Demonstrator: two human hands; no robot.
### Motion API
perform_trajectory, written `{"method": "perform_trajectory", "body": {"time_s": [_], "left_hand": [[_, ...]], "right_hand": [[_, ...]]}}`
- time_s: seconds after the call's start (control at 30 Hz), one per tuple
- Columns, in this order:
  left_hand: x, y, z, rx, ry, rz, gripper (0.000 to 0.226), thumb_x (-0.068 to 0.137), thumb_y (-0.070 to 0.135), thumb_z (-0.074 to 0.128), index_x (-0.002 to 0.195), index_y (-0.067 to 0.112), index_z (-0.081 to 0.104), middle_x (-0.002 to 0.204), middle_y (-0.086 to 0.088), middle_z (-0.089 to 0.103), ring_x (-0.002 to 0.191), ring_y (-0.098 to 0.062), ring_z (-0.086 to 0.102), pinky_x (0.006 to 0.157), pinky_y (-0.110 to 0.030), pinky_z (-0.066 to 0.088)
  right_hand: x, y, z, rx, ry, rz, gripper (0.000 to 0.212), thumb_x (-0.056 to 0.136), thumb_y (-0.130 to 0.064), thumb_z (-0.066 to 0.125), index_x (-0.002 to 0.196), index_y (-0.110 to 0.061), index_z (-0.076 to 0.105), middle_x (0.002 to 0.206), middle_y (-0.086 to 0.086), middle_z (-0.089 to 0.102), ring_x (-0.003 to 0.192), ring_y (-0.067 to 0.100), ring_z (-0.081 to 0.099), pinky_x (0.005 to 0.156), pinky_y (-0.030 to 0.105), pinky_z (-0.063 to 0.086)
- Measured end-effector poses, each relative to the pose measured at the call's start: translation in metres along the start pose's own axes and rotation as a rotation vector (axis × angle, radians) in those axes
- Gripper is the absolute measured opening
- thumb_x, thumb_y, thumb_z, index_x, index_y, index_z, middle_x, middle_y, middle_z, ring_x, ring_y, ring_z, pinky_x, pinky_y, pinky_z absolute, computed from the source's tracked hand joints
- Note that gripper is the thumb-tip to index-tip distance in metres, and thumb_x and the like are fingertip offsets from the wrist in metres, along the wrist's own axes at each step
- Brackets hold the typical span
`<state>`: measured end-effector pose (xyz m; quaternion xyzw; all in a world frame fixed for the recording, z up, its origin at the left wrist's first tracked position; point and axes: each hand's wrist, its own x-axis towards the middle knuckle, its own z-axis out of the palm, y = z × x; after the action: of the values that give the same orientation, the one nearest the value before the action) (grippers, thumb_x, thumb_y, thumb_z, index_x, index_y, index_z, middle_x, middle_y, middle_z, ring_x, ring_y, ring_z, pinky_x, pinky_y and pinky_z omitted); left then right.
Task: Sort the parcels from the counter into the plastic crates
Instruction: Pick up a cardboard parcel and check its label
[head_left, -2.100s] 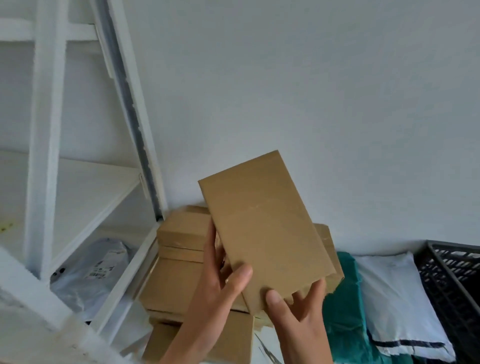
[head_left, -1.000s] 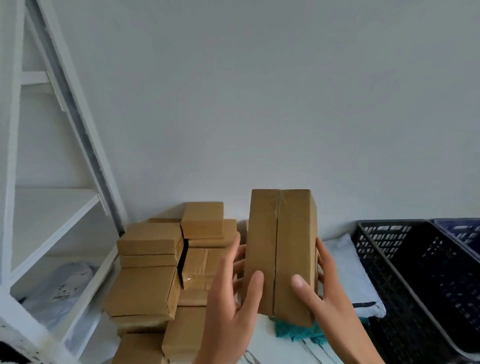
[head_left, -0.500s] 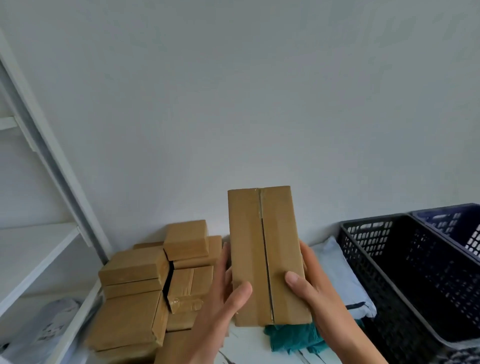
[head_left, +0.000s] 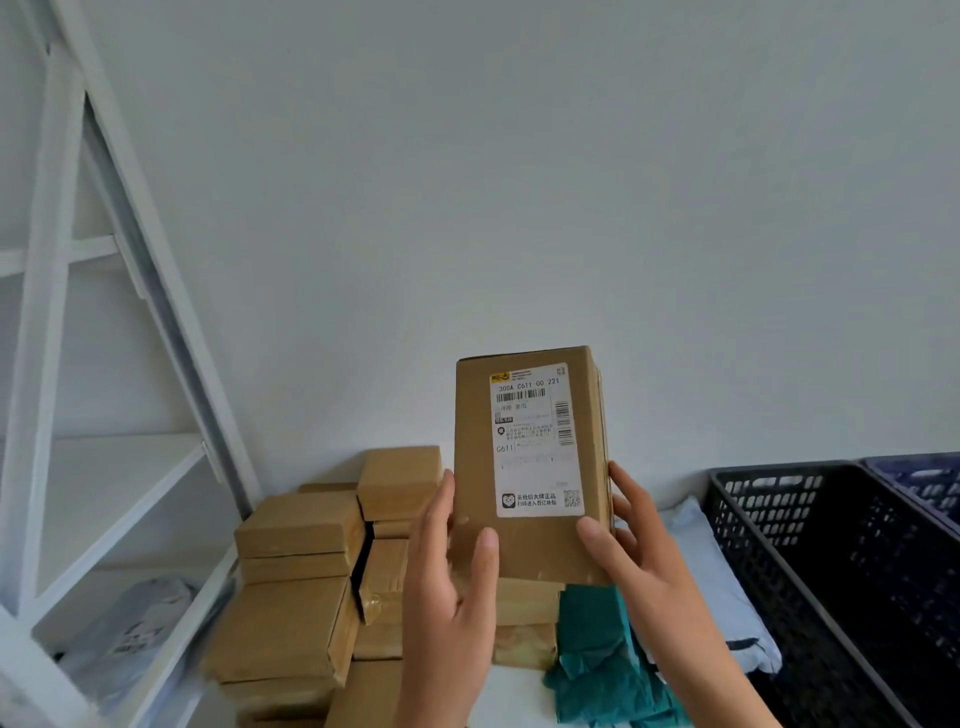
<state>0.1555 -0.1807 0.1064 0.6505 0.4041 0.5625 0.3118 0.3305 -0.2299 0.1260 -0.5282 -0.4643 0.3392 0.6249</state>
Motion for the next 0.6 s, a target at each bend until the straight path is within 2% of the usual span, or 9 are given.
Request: {"method": "perform_trajectory", "body": {"time_s": [0.1, 0.23, 0.3, 0.33, 0.4, 0.43, 0.47, 0.53, 0.6], "left_hand": [[-0.001, 0.001, -0.005, -0.046, -0.022, -0.029, 0.060, 0.098, 0.047, 0.060, 0.154, 0.044, 0.042, 0.151, 0.020, 0.053, 0.137, -0.013, 0.056, 0.105, -0.037, 0.055], [0.003, 0.015, -0.012, -0.239, -0.074, -0.158, 0.051, 0.093, 0.047, 0.059, 0.143, 0.043, 0.054, 0.134, 0.019, 0.068, 0.124, -0.003, 0.064, 0.094, -0.017, 0.054], [0.008, 0.022, -0.017, -0.401, -0.161, -0.234, 0.055, 0.094, 0.047, 0.055, 0.147, 0.041, 0.049, 0.135, 0.020, 0.068, 0.126, -0.001, 0.063, 0.098, -0.020, 0.053], [0.009, 0.026, -0.020, -0.490, -0.215, -0.290, 0.056, 0.095, 0.047, 0.056, 0.150, 0.043, 0.046, 0.137, 0.018, 0.068, 0.127, -0.003, 0.063, 0.098, -0.026, 0.055], [0.012, 0.034, -0.021, -0.568, -0.277, -0.369, 0.059, 0.095, 0.047, 0.063, 0.151, 0.045, 0.043, 0.139, 0.017, 0.067, 0.126, -0.002, 0.064, 0.092, -0.024, 0.058], [0.012, 0.038, -0.020, -0.574, -0.276, -0.372, 0.063, 0.091, 0.052, 0.066, 0.149, 0.045, 0.043, 0.139, 0.020, 0.067, 0.124, 0.003, 0.064, 0.091, -0.021, 0.058], [0.010, 0.039, -0.019, -0.582, -0.266, -0.373, 0.070, 0.082, 0.062, 0.069, 0.146, 0.046, 0.045, 0.137, 0.024, 0.066, 0.122, 0.008, 0.063, 0.093, -0.020, 0.057], [0.005, 0.041, -0.015, -0.627, -0.218, -0.400, 0.073, 0.077, 0.070, 0.066, 0.144, 0.046, 0.048, 0.137, 0.025, 0.066, 0.127, 0.006, 0.060, 0.102, -0.025, 0.054], [0.001, 0.045, -0.016, -0.724, -0.140, -0.444, 0.062, 0.083, 0.062, 0.057, 0.141, 0.041, 0.057, 0.139, 0.015, 0.068, 0.133, -0.006, 0.061, 0.095, -0.026, 0.058]], "right_hand": [[0.000, -0.002, -0.001, 0.008, 0.004, 0.012, 0.096, 0.060, -0.088, 0.074, 0.146, -0.060, 0.043, 0.134, -0.023, 0.065, 0.120, 0.006, 0.067, 0.097, 0.039, 0.060], [-0.002, 0.000, -0.006, 0.127, -0.050, 0.076, 0.084, 0.066, -0.078, 0.077, 0.143, -0.057, 0.051, 0.139, -0.012, 0.066, 0.125, 0.012, 0.067, 0.106, 0.046, 0.054], [-0.007, 0.000, -0.007, 0.201, -0.131, 0.112, 0.074, 0.072, -0.068, 0.077, 0.142, -0.053, 0.054, 0.138, -0.009, 0.068, 0.127, 0.015, 0.066, 0.108, 0.048, 0.050], [-0.005, 0.000, -0.005, 0.211, -0.164, 0.125, 0.070, 0.076, -0.064, 0.074, 0.142, -0.052, 0.054, 0.138, -0.010, 0.068, 0.128, 0.014, 0.065, 0.107, 0.044, 0.050], [-0.007, -0.008, 0.004, 0.154, -0.176, 0.118, 0.065, 0.081, -0.067, 0.072, 0.142, -0.054, 0.052, 0.137, -0.026, 0.065, 0.133, 0.004, 0.059, 0.103, 0.027, 0.048], [-0.006, -0.011, 0.007, 0.122, -0.145, 0.098, 0.068, 0.078, -0.073, 0.071, 0.141, -0.055, 0.051, 0.136, -0.033, 0.063, 0.138, 0.001, 0.053, 0.102, 0.021, 0.045], [-0.006, -0.010, 0.008, 0.149, -0.123, 0.067, 0.077, 0.074, -0.079, 0.070, 0.143, -0.053, 0.050, 0.139, -0.034, 0.060, 0.144, 0.002, 0.047, 0.107, 0.021, 0.043], [-0.012, -0.010, 0.010, 0.211, -0.111, 0.013, 0.095, 0.070, -0.091, 0.063, 0.153, -0.050, 0.043, 0.156, -0.027, 0.047, 0.152, 0.002, 0.035, 0.124, 0.038, 0.030], [-0.022, -0.014, 0.015, 0.277, -0.119, -0.025, 0.088, 0.074, -0.093, 0.057, 0.152, -0.055, 0.042, 0.163, -0.020, 0.041, 0.154, 0.004, 0.031, 0.129, 0.047, 0.021]]}}
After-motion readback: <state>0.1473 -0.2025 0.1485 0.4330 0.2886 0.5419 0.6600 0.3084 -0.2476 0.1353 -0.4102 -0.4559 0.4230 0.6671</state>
